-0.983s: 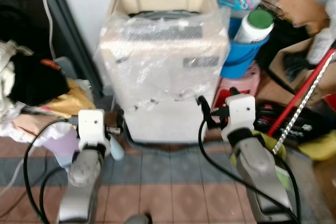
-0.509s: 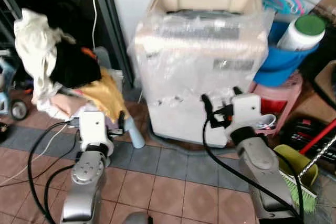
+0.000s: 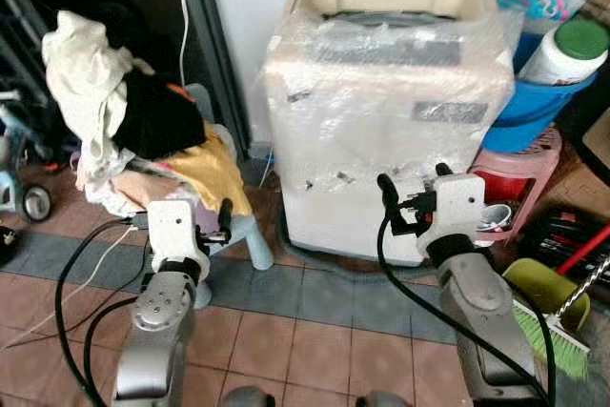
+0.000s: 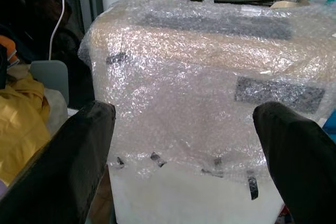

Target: Clothes washing

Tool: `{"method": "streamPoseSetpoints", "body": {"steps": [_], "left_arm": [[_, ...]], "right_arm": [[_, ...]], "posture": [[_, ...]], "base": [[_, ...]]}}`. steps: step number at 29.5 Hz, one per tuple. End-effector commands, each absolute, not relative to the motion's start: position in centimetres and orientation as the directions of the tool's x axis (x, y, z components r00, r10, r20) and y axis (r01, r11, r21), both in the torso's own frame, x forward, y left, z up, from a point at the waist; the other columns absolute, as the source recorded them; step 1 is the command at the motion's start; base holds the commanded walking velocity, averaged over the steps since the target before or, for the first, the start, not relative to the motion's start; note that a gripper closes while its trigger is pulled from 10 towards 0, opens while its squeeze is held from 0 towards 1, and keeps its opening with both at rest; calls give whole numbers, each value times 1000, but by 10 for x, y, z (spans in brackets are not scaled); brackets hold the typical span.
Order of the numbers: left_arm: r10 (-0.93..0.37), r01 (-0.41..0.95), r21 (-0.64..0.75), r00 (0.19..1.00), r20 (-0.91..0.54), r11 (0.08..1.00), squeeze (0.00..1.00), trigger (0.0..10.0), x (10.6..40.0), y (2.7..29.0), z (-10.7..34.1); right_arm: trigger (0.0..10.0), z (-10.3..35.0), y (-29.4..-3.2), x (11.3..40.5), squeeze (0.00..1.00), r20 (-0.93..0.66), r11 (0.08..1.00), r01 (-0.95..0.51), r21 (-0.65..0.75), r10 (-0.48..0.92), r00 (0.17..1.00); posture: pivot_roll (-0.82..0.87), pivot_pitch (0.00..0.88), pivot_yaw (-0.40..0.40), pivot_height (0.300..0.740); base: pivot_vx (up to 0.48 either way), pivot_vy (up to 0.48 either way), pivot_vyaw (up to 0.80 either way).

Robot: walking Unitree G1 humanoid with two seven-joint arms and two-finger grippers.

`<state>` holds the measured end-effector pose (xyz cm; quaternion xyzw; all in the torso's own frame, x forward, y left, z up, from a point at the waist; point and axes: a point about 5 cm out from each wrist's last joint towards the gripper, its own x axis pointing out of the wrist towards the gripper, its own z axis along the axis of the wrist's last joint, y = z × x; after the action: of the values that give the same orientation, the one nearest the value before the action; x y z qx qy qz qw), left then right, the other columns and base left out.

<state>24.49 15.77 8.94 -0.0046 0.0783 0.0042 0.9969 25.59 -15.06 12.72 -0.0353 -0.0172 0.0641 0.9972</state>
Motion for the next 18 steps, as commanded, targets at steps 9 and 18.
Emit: {"method": "streamPoseSetpoints", "body": {"steps": [9, 18], "left_arm": [[24, -22, 19, 993, -112, 1000, 0, 10000, 245, 168, 96], [23, -24, -10, 993, -117, 1000, 0, 10000, 243, 169, 95]], "right_arm": [[10000, 133, -140, 257, 0, 57, 982, -167, -90, 173, 983], [10000, 136, -136, 257, 0, 68, 973, -205, -104, 213, 975]], "posture": [[-13, 0, 28, 740], [-12, 0, 26, 740]], "base": [[0, 267, 356], [101, 0, 798]]}}
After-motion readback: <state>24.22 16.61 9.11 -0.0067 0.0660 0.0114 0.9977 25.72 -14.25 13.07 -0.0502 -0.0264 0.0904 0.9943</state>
